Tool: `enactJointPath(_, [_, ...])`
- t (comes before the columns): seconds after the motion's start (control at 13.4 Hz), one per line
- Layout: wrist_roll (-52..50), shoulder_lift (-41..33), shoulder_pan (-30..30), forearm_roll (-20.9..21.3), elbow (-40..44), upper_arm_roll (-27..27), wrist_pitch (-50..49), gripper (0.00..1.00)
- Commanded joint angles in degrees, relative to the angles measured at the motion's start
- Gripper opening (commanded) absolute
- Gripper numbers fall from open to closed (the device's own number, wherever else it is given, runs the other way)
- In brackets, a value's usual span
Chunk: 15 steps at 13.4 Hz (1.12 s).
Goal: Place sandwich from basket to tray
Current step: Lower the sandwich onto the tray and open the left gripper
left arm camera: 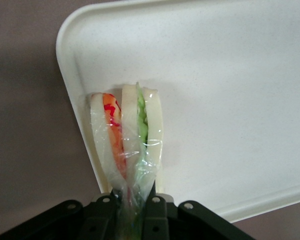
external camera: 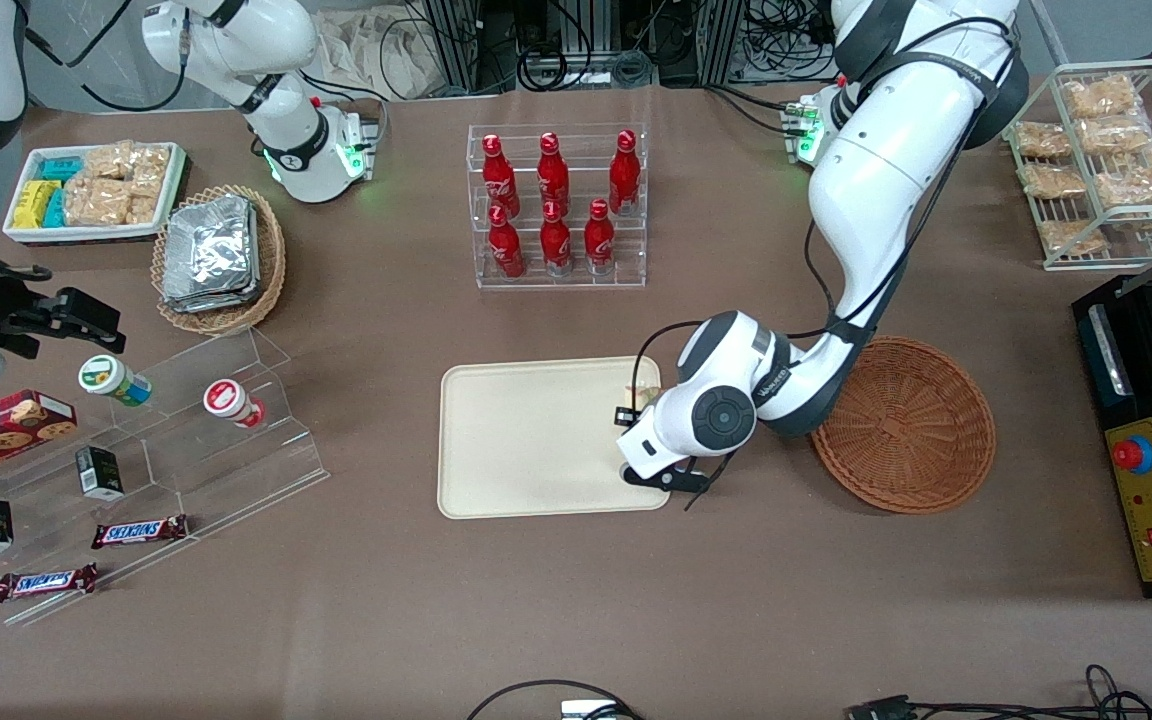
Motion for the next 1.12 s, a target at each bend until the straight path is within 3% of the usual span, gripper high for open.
enactJointPath(0.0, [-1.0,0.8,-1.0,0.9,2.4,0.5,-0.2,0.41])
enactJointPath(0.15, [-0.9,0.5,-1.0,1.3,2.4,0.6,-0.2,1.0])
enactJointPath(0.3, [-0.9,-0.3,-0.7,3.7,2.7,0.5,-0.2,1.0])
enactJointPath(0.6, [-1.0,-8.0,1.4,3.6,3.1,0.5,-2.2,1.0])
enactJointPath(1.04, [-0.1,-22.3,12.2,4.0,3.2,0.5,-26.0,1.0])
